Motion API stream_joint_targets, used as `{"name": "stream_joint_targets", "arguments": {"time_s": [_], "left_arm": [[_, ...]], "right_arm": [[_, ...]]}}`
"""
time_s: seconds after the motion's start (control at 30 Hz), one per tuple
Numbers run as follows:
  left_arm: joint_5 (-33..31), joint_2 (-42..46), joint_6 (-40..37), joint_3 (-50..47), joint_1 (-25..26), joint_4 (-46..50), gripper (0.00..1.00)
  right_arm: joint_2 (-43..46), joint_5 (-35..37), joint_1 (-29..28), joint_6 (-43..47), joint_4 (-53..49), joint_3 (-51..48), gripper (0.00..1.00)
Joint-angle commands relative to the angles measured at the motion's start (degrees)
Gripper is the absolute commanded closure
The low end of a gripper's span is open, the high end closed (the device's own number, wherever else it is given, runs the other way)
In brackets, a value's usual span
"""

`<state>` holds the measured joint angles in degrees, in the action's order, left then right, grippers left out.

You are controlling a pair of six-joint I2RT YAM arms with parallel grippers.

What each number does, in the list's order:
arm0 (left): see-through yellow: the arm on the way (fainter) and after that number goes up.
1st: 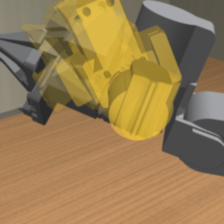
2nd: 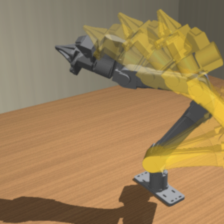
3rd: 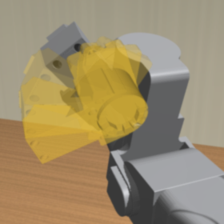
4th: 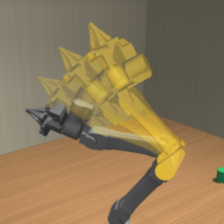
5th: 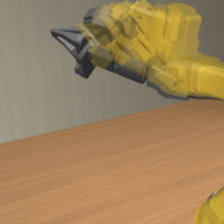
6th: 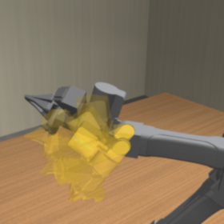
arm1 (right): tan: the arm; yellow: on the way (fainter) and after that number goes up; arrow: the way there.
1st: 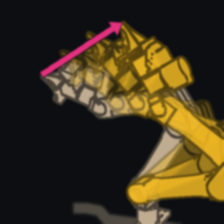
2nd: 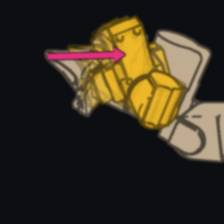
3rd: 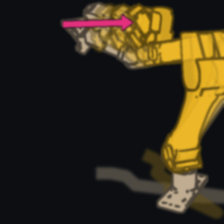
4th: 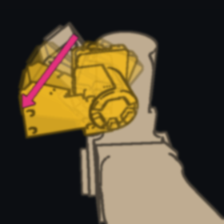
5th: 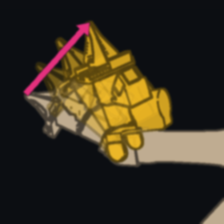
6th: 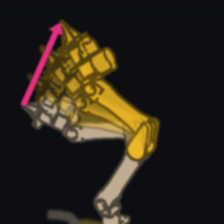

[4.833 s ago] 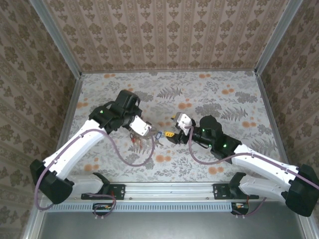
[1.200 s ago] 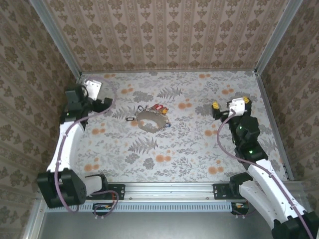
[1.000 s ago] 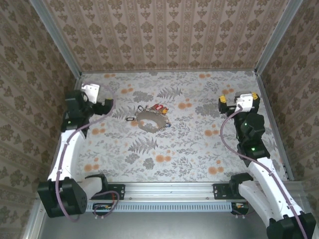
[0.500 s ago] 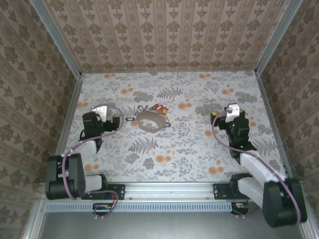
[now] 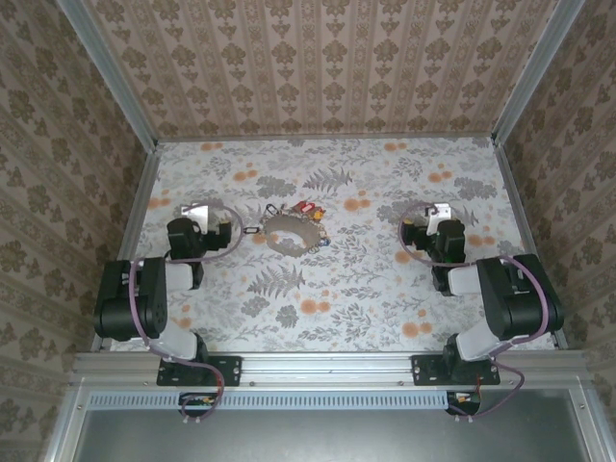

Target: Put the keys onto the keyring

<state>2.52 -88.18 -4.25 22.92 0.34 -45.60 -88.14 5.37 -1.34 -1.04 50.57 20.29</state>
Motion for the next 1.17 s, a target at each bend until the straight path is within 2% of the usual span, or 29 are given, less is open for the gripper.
{"name": "stream_joint_targets", "arguments": {"time_s": [0.0, 0.6, 0.73, 1.13], "left_arm": [[-1.72, -0.05, 1.09, 1.08, 0.18, -1.86, 0.00], [-2.14, 0.19, 0.74, 0.73, 0.64, -2.38, 0.00], [-2.13, 0.20, 0.74, 0.69, 0.59, -2.43, 0.00], [-2.18, 0.08, 0.83, 0.95, 0.62, -2.03, 0.00]], "right_arm": [[0.37, 3.32, 0.12, -2.25, 0.09, 2.13, 0.00], [0.60, 3.50, -0.15, -2.04, -0.38, 2.43, 0.00], [0.20, 0.75, -0.06, -1.07, -1.84, 3.33, 0.00], [0.53, 0.35, 0.03, -1.05, -1.39, 2.91, 0.00]]}}
